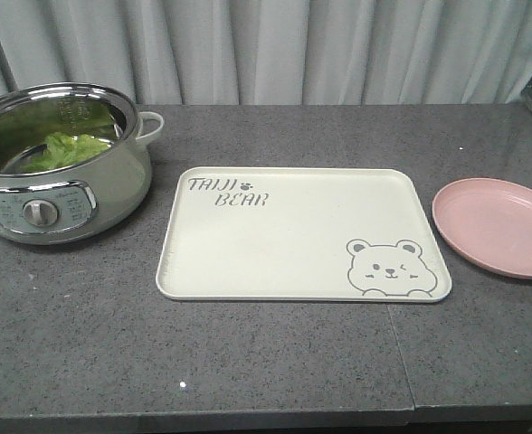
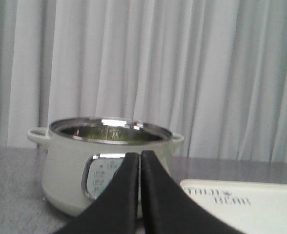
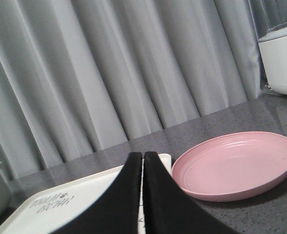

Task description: Transfer vegetables to tray and serve

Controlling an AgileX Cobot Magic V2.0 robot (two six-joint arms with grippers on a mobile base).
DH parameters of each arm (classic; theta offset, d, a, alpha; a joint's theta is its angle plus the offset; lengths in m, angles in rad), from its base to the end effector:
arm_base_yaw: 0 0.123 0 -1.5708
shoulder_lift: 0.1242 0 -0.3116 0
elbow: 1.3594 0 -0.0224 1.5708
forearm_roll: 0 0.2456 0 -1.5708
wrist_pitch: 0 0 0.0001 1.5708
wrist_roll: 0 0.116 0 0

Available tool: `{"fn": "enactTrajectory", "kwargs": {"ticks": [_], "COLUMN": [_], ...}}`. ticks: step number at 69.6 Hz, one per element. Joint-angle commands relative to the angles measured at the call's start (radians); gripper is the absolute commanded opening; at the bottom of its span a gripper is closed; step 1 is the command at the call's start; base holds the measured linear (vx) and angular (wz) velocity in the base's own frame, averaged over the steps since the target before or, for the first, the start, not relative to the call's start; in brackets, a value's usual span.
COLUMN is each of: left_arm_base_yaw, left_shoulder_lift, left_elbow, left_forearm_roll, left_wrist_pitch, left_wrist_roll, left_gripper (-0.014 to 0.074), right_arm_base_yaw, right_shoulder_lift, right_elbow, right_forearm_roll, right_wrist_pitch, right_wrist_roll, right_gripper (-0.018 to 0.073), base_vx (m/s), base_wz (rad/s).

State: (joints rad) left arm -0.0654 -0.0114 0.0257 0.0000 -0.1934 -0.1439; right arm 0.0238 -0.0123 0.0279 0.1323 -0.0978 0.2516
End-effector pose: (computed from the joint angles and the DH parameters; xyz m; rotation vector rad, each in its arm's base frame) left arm 0.0455 -0.0030 0.2287 -0.0513 1.3056 -0.1787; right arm 0.0481 -0.0003 0.2171 0.2627 1.3855 0.3287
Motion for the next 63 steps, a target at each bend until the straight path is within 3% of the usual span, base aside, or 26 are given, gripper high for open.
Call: {"fn": "enactTrajectory", "kwargs": {"ticks": [1, 13, 19, 31, 40, 46, 53, 63], "left_arm_base_yaw": [0.000, 0.000, 0.000, 0.000, 0.000, 0.000, 0.000, 0.000], "left_shoulder_lift": [-0.014, -0.014, -0.014, -0.012, -0.012, -0.012, -0.012, -0.012], "left_elbow": [0.018, 0.018, 0.001, -0.173, -0.319, -0.380, -0.411, -0.415], "left_forearm_roll": [-0.010, -0.008, -0.006, 0.005, 0.067, 0.089, 0.078, -0.052], "left_wrist_pitch": [-0.165, -0.293, -0.293, -0.126, 0.033, 0.121, 0.187, 0.213], "left_wrist_roll": [-0.019, -0.230, -0.321, -0.339, -0.339, -0.339, -0.342, -0.345], "left_gripper": [-0.0006, -0.0006, -0.0006, -0.0006, -0.0001, 0.0016, 0.0075, 0.0248], "right_arm_base_yaw": [-0.004, -0.004, -0.004, -0.004, -0.004, -0.004, -0.004, -0.004], "right_shoulder_lift": [-0.006, -0.006, 0.012, 0.198, 0.369, 0.447, 0.492, 0.520], "right_elbow": [0.014, -0.001, -0.111, -0.455, -0.630, -0.677, -0.681, -0.681], "right_forearm_roll": [0.063, 0.110, 0.106, 0.088, 0.150, 0.230, 0.329, 0.348], "right_wrist_pitch": [-0.082, -0.049, 0.064, 0.289, 0.322, 0.325, 0.318, 0.278], "right_wrist_roll": [-0.002, 0.001, -0.005, -0.149, -0.315, -0.402, -0.453, -0.468], "right_gripper": [-0.0002, -0.0002, -0.0002, -0.0001, 0.0044, 0.0143, 0.0353, 0.0631], "base_vx": [0.00, 0.00, 0.00, 0.00, 0.00, 0.00, 0.00, 0.00], "base_wz": [0.00, 0.00, 0.00, 0.00, 0.00, 0.00, 0.00, 0.00]}}
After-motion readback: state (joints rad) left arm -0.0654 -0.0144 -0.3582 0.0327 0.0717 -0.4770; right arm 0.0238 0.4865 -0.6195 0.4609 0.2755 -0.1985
